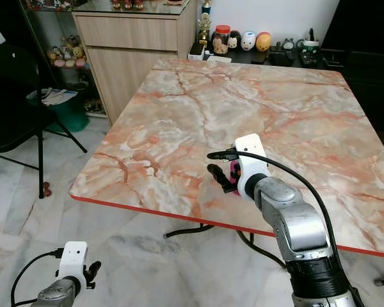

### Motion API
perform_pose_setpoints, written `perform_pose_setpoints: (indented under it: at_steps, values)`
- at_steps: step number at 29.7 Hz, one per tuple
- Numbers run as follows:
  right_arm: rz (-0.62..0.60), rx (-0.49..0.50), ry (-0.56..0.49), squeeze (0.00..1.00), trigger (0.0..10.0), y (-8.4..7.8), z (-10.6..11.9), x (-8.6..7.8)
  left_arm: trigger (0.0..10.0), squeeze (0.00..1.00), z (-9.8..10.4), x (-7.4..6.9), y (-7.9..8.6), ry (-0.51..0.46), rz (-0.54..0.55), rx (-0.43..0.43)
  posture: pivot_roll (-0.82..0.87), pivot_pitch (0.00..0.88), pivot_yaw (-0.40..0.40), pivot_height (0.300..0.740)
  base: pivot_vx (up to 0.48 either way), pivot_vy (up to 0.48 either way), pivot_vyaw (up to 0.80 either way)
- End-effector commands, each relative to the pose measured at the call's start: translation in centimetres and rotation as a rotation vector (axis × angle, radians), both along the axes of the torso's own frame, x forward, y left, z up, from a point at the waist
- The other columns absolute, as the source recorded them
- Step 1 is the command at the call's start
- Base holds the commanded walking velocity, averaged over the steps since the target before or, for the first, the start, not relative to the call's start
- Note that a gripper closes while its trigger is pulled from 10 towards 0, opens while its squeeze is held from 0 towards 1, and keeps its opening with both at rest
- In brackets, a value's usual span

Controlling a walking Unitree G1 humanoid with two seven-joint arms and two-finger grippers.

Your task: Setting the table

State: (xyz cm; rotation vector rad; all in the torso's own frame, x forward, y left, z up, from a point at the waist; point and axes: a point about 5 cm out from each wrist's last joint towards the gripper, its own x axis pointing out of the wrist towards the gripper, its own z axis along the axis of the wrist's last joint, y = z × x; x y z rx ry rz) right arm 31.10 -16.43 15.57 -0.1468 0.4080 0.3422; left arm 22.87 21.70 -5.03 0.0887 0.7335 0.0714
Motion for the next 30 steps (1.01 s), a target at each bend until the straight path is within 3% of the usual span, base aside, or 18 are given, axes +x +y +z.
perform_pose_setpoints:
  at_steps: [1,19,20,27,28,30]
  values:
    - [-0.001,-0.017,0.004,0.0,10.0,-0.2,-0.2,0.0,10.0,0.0,-0.4,-0.6,0.1,0.031,-0.002,0.011,-0.01,0.0,-0.013,0.74,0.0,0.0,0.0]
    - [-0.024,-0.042,0.047,0.0,10.0,-0.8,-1.6,0.4,10.0,0.0,-0.5,-0.7,0.1,0.033,-0.003,0.014,0.0,0.0,-0.016,0.74,0.0,0.0,0.0]
    - [-0.024,-0.042,0.047,0.0,8.2,-0.8,-1.6,0.5,10.0,0.0,-0.5,-0.7,0.1,0.034,-0.004,0.014,0.0,0.0,-0.015,0.74,0.0,0.0,0.0]
    - [-0.024,-0.041,0.046,0.0,8.2,-0.8,-1.6,0.5,10.0,0.0,-0.5,-0.7,0.1,0.034,-0.005,0.014,0.0,0.0,-0.015,0.74,0.0,0.0,0.0]
    - [-0.024,-0.04,0.048,0.0,0.4,-0.7,-1.7,0.5,10.0,0.0,-0.5,-0.7,0.1,0.033,-0.004,0.013,0.0,0.0,-0.016,0.74,0.0,0.0,0.0]
    - [-0.022,-0.046,0.048,0.0,4.3,-0.7,-1.9,0.5,10.0,0.0,-0.5,-0.6,0.1,0.034,-0.003,0.012,0.0,0.0,-0.016,0.74,0.0,0.0,0.0]
